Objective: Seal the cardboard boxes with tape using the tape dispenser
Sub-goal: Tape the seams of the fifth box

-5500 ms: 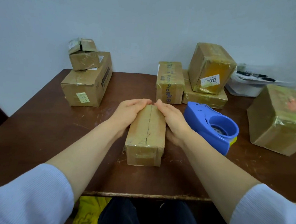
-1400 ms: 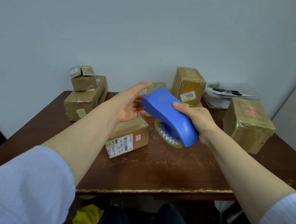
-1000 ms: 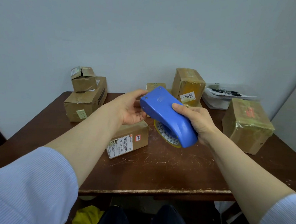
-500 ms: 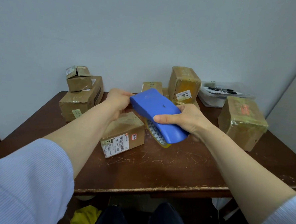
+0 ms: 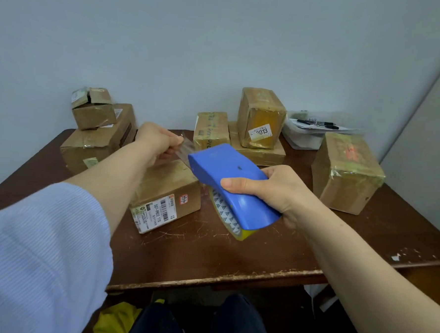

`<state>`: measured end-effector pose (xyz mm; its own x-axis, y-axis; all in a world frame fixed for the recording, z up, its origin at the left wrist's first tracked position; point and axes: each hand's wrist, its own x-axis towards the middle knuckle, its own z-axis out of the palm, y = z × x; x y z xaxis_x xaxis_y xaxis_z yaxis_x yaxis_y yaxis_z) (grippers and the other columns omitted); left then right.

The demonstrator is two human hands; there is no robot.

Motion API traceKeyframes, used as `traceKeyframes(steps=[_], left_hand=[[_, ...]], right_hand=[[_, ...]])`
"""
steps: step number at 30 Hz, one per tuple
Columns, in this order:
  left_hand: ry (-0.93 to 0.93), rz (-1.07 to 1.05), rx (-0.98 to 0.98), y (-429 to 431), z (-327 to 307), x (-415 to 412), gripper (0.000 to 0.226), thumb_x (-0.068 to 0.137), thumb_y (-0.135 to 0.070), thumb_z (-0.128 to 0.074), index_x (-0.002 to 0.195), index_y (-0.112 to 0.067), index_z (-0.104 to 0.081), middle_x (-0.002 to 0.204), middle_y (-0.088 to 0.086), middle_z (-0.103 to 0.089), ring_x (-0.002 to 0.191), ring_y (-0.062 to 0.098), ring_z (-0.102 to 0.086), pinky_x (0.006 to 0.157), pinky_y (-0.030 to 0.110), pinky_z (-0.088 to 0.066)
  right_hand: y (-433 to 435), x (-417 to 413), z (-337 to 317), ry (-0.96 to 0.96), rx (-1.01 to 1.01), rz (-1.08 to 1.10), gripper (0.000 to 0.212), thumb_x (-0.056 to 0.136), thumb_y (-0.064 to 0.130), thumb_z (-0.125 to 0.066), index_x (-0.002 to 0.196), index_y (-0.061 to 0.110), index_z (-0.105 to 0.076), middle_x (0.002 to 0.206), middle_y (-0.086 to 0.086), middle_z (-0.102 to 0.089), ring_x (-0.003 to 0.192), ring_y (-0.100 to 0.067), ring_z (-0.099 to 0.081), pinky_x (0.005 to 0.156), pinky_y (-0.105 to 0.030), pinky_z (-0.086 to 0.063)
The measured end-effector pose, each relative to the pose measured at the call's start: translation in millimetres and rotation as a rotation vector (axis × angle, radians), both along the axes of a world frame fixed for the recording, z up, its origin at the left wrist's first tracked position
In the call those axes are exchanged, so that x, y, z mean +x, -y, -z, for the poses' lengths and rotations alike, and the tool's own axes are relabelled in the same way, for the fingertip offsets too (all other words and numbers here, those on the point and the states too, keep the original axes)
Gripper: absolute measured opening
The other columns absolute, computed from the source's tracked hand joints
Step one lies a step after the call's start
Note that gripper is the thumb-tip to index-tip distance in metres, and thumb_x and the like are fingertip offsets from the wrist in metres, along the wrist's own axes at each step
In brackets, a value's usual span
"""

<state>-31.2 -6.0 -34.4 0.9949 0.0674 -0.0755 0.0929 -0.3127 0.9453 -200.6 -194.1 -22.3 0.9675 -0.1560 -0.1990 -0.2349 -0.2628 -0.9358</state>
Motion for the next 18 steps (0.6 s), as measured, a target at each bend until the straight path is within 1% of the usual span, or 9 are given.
traceKeyframes(steps=[3,5,7,9,12,15,18], left_hand=[[-0.019,0.017,0.016,0,4,2,0.003,0.085,-0.007,-0.069,0.085,-0.004,-0.068,0.070,0.011,-0.062,0.060,0.020,-0.058,0.066,0.031,-0.054],[-0.024,0.021,0.038,0,7,3,0.007,0.085,-0.009,-0.069,0.092,-0.004,-0.069,0.074,0.011,-0.065,0.066,0.021,-0.062,0.068,0.031,-0.054],[-0.029,0.017,0.052,-2,8,3,0.008,0.086,-0.010,-0.068,0.093,-0.006,-0.069,0.075,0.010,-0.065,0.065,0.020,-0.061,0.063,0.027,-0.052],[-0.024,0.011,0.073,-2,10,3,0.008,0.087,-0.012,-0.068,0.093,-0.007,-0.068,0.072,0.007,-0.063,0.061,0.017,-0.060,0.058,0.024,-0.049],[-0.007,0.014,0.091,-3,13,5,0.009,0.088,-0.014,-0.067,0.094,-0.007,-0.068,0.070,0.006,-0.062,0.059,0.015,-0.058,0.063,0.026,-0.049],[-0.003,0.006,0.108,-4,17,8,0.012,0.087,-0.015,-0.068,0.095,-0.006,-0.070,0.072,0.005,-0.063,0.062,0.015,-0.059,0.068,0.027,-0.051],[0.016,0.016,0.137,-5,23,11,0.014,0.087,-0.014,-0.069,0.096,-0.004,-0.071,0.071,0.003,-0.063,0.062,0.014,-0.058,0.064,0.024,-0.050]], right_hand=[[-5,2,6,-0.011,0.016,-0.004,0.040,0.060,0.036,-0.086,0.081,0.007,-0.070,0.077,-0.005,-0.071,0.062,-0.016,-0.067,0.058,-0.027,-0.054],[-7,4,9,-0.023,0.017,-0.001,0.040,0.060,0.037,-0.086,0.081,0.008,-0.069,0.077,-0.005,-0.071,0.061,-0.015,-0.067,0.056,-0.026,-0.054],[-8,6,10,-0.034,0.020,0.000,0.038,0.061,0.037,-0.086,0.079,0.008,-0.068,0.074,-0.003,-0.070,0.057,-0.012,-0.065,0.051,-0.022,-0.053],[-8,7,12,-0.035,0.031,0.001,0.039,0.061,0.036,-0.086,0.080,0.007,-0.069,0.074,-0.004,-0.070,0.057,-0.013,-0.066,0.053,-0.023,-0.053],[-10,10,14,-0.037,0.046,0.002,0.040,0.061,0.035,-0.086,0.083,0.005,-0.069,0.076,-0.006,-0.070,0.059,-0.015,-0.066,0.056,-0.026,-0.054],[-11,11,16,-0.047,0.045,0.000,0.036,0.061,0.034,-0.086,0.078,0.007,-0.069,0.071,-0.004,-0.070,0.056,-0.013,-0.065,0.051,-0.023,-0.053],[-11,12,18,-0.059,0.044,-0.003,0.034,0.061,0.034,-0.086,0.074,0.009,-0.067,0.068,-0.003,-0.069,0.053,-0.011,-0.065,0.049,-0.022,-0.052]])
